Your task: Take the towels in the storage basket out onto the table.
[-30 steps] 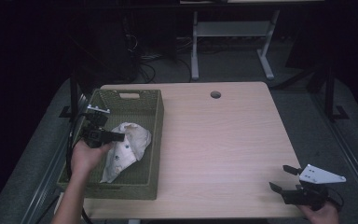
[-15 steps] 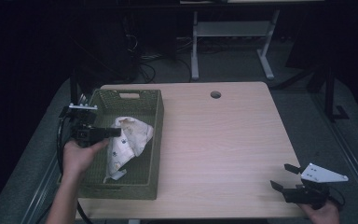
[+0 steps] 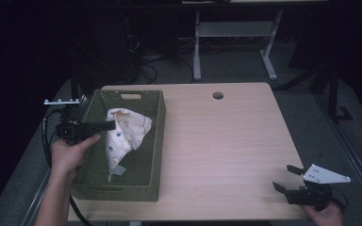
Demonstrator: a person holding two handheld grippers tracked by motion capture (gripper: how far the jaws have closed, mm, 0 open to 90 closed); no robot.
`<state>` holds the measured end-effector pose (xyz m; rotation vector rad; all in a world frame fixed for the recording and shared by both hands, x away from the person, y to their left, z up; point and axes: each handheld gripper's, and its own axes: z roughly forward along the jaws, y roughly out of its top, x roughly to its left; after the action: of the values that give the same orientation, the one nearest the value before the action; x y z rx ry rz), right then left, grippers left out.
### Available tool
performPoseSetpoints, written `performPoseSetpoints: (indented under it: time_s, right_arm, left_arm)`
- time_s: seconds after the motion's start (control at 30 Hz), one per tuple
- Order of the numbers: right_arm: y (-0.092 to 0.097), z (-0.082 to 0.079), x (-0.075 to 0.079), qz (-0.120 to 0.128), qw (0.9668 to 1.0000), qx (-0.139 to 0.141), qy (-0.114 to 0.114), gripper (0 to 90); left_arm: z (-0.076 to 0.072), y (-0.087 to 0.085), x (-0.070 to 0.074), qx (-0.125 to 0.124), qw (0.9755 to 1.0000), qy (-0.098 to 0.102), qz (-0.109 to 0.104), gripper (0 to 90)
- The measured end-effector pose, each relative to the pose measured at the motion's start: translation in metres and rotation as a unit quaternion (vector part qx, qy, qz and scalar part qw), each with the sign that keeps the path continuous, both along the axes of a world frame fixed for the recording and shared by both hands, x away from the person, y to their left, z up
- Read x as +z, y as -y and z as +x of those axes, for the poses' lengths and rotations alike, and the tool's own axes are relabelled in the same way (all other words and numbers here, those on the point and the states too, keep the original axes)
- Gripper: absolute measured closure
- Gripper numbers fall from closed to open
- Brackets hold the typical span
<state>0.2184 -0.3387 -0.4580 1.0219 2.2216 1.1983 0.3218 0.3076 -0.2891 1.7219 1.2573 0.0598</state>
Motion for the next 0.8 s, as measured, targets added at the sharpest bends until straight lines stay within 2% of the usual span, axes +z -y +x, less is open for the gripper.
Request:
performPoseSetpoints:
  time_s: [0.07,0.3,0.43,0.5,0.57,0.63,0.8]
  right_arm:
    - [-0.001,0.0,0.0,-0.004,1.0,0.002,0.003,16.8]
    - [-0.001,0.001,0.0,-0.005,1.0,0.004,0.006,16.8]
    - [0.001,0.0,0.0,-0.001,1.0,0.001,0.001,16.8]
    - [0.0,0.0,0.0,0.0,1.0,0.001,0.002,16.8]
    - [0.001,0.0,0.0,-0.003,1.0,0.003,0.006,16.8]
    - [0.0,0.001,0.0,-0.004,1.0,0.004,0.004,16.8]
    - [0.0,0.0,0.0,-0.004,1.0,0.004,0.002,16.8]
  left_arm:
    - [0.0,0.002,0.004,-0.003,0.9999,0.001,-0.016,80.2]
    - [0.003,0.008,0.01,-0.012,0.9993,0.005,-0.035,80.2]
    - [0.005,0.009,0.016,-0.02,0.9974,-0.001,-0.07,80.2]
    - [0.006,0.009,0.018,-0.02,0.9971,0.001,-0.074,80.3]
    - [0.006,0.009,0.023,-0.024,0.9957,0.006,-0.089,80.3]
    - [0.006,0.013,0.032,-0.028,0.9955,0.011,-0.089,80.3]
    - [0.007,0.021,0.043,-0.037,0.9952,0.017,-0.089,80.3]
